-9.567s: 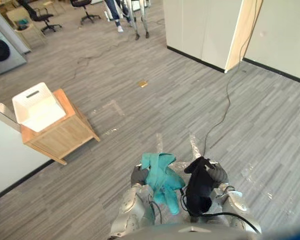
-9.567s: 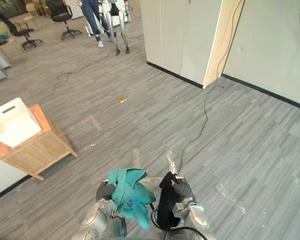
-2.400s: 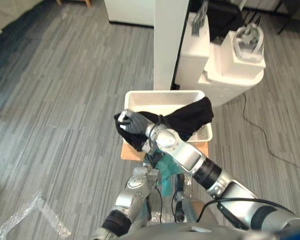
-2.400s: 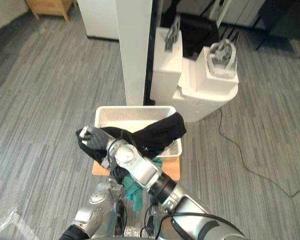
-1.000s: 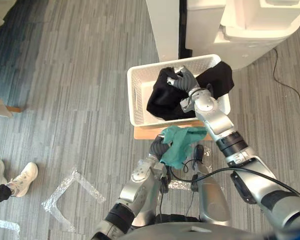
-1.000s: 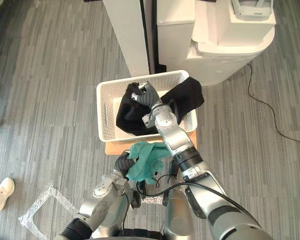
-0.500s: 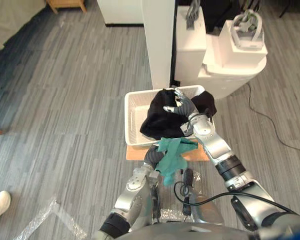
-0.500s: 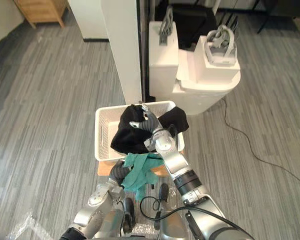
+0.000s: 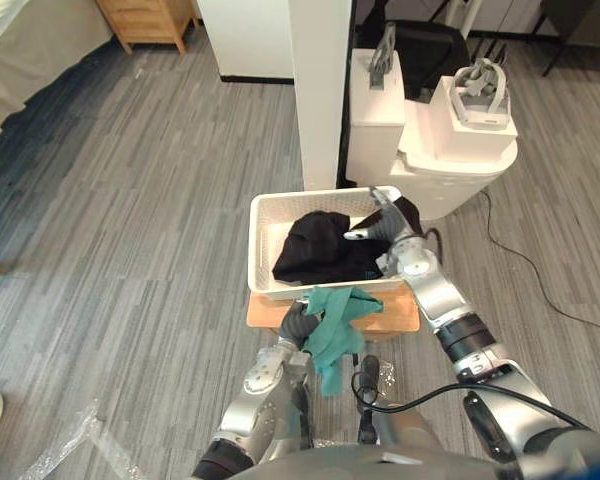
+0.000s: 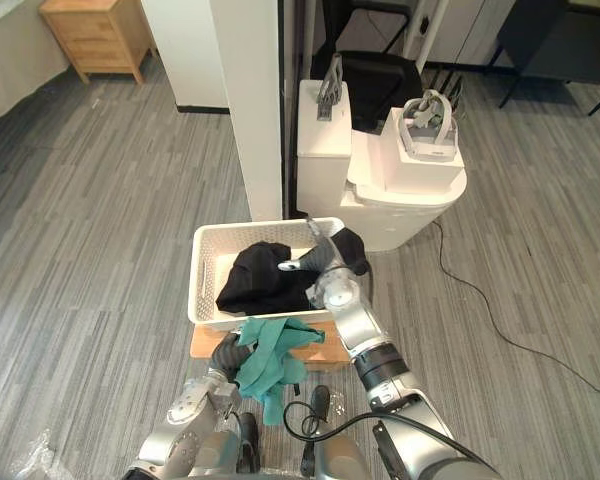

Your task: Tidy the bed and pick cloth on bed and put in laundry

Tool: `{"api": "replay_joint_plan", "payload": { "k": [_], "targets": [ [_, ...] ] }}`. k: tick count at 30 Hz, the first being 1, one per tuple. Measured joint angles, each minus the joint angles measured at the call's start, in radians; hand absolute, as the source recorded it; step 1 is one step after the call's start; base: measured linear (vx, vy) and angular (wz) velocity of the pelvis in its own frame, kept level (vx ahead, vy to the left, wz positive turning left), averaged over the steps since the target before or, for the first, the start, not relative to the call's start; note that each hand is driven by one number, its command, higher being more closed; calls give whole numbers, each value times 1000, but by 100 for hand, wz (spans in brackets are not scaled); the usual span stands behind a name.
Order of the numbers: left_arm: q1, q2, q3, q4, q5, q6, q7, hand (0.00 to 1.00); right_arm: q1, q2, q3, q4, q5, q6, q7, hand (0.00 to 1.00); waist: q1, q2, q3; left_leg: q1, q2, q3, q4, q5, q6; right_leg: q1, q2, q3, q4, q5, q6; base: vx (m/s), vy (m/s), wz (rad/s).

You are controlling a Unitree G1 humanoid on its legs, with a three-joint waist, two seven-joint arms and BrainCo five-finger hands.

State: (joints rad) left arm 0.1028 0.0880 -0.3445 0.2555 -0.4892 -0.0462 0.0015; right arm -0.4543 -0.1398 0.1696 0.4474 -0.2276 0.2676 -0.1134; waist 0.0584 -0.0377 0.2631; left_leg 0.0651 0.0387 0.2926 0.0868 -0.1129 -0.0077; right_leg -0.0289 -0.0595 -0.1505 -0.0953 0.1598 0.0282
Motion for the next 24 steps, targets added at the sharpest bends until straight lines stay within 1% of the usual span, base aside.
{"api": "replay_joint_plan", "payload": {
  "k": [1, 3, 4, 5, 6, 7, 8, 9, 11, 14, 17, 18, 19, 20, 22, 23, 24],
  "targets": [
    [1, 0, 7, -1, -1, 0, 1, 100, 49, -1, -55, 32, 36, 17, -19, 0, -3, -3, -16, 10, -1, 2, -5, 0, 1, 6, 0, 2, 0, -1, 1, 67, 46, -6],
    [4, -2, 34, -23, -2, 0, 5, 100, 107, -8, -106, 76, 81, 37, -45, 0, -16, -4, -19, 39, -5, 7, -22, 1, 2, 25, -1, 3, 0, -3, 5, 65, 71, -11],
    [19, 0, 68, -93, -3, -1, 9, 100, 170, -14, -156, 134, 118, 44, -72, 0, -25, -3, -21, 66, -8, 22, -35, 1, 2, 40, -1, 18, 0, -6, 10, 39, 80, -17],
    [21, -1, 74, -109, -3, -1, 11, 100, 184, -16, -166, 143, 128, 44, -79, 0, -26, -3, -23, 69, -9, 24, -36, 1, 2, 40, -1, 22, 0, -7, 11, 37, 93, -21],
    [23, 0, 93, -155, -18, -3, 21, 100, 227, -21, -205, 176, 153, 39, -96, 0, -32, -1, -31, 75, -13, 29, -45, 1, 2, 41, -3, 27, 0, -7, 14, 21, 59, -7],
    [24, 0, 94, -159, -19, -3, 22, 100, 231, -21, -209, 180, 156, 38, -97, 0, -33, 0, -32, 75, -13, 29, -46, 1, 2, 41, -3, 27, 0, -7, 14, 26, 65, -5],
    [25, 1, 133, -213, -50, -7, 46, 100, 286, -23, -275, 221, 190, 22, -112, 0, -52, 7, -44, 82, -18, 29, -52, 1, 2, 45, -8, 27, 0, -10, 20, 24, 59, 0],
    [24, 0, 160, -234, -61, -9, 53, 100, 315, -28, -308, 246, 211, 4, -119, 0, -66, 14, -48, 94, -21, 30, -60, 1, 2, 53, -9, 27, 0, -12, 23, 18, 55, -1],
    [20, 1, 192, -255, -86, -11, 78, 100, 359, -29, -359, 278, 237, -23, -126, 0, -76, 24, -66, 97, -23, 34, -70, 0, 2, 57, -10, 28, 0, -14, 26, -11, 39, -4],
    [9, -3, 249, -307, -101, -27, 117, 100, 426, -27, -410, 310, 257, -65, -124, 0, -82, 29, -83, 112, -24, 41, -82, -3, -3, 63, -8, 31, 0, -17, 26, 5, 15, -3],
    [-5, -3, 297, -347, -140, -43, 138, 100, 461, -25, -447, 361, 264, -77, -122, 0, -97, 35, -96, 124, -24, 42, -87, -4, -5, 74, -7, 31, -1, -21, 27, 0, 3, -2],
    [-7, -2, 318, -365, -157, -56, 141, 100, 480, -21, -471, 389, 264, -76, -116, 0, -100, 38, -108, 128, -24, 47, -92, -5, -5, 75, -5, 34, -4, -27, 32, 5, 8, -9],
    [-11, -3, 328, -392, -168, -58, 161, 100, 504, -14, -504, 421, 265, -75, -107, 0, -99, 41, -122, 129, -23, 51, -97, -5, -5, 72, -4, 41, -4, -25, 29, 12, 10, -10],
    [-14, -3, 331, -405, -168, -62, 166, 100, 515, -9, -524, 441, 267, -71, -103, 0, -98, 42, -126, 132, -23, 52, -99, -5, -5, 73, -3, 42, -4, -24, 28, 37, 14, -7],
    [-40, -3, 342, -441, -164, -78, 206, 100, 558, 14, -602, 490, 285, -34, -67, 0, -96, 42, -132, 147, -22, 58, -105, -6, -6, 83, 0, 48, 0, -24, 27, 37, 17, -5],
    [-52, -3, 346, -441, -162, -78, 215, 100, 574, 22, -616, 497, 287, -26, -56, 0, -96, 41, -138, 148, -21, 58, -105, -7, -6, 85, 0, 48, 0, -24, 27, 8, 9, -4],
    [-69, -2, 353, -441, -150, -77, 240, 100, 603, 37, -638, 504, 295, -16, -37, 0, -97, 39, -151, 152, -19, 61, -106, -10, -7, 87, 1, 48, 0, -24, 26, 15, 10, -5]
  ]
}}
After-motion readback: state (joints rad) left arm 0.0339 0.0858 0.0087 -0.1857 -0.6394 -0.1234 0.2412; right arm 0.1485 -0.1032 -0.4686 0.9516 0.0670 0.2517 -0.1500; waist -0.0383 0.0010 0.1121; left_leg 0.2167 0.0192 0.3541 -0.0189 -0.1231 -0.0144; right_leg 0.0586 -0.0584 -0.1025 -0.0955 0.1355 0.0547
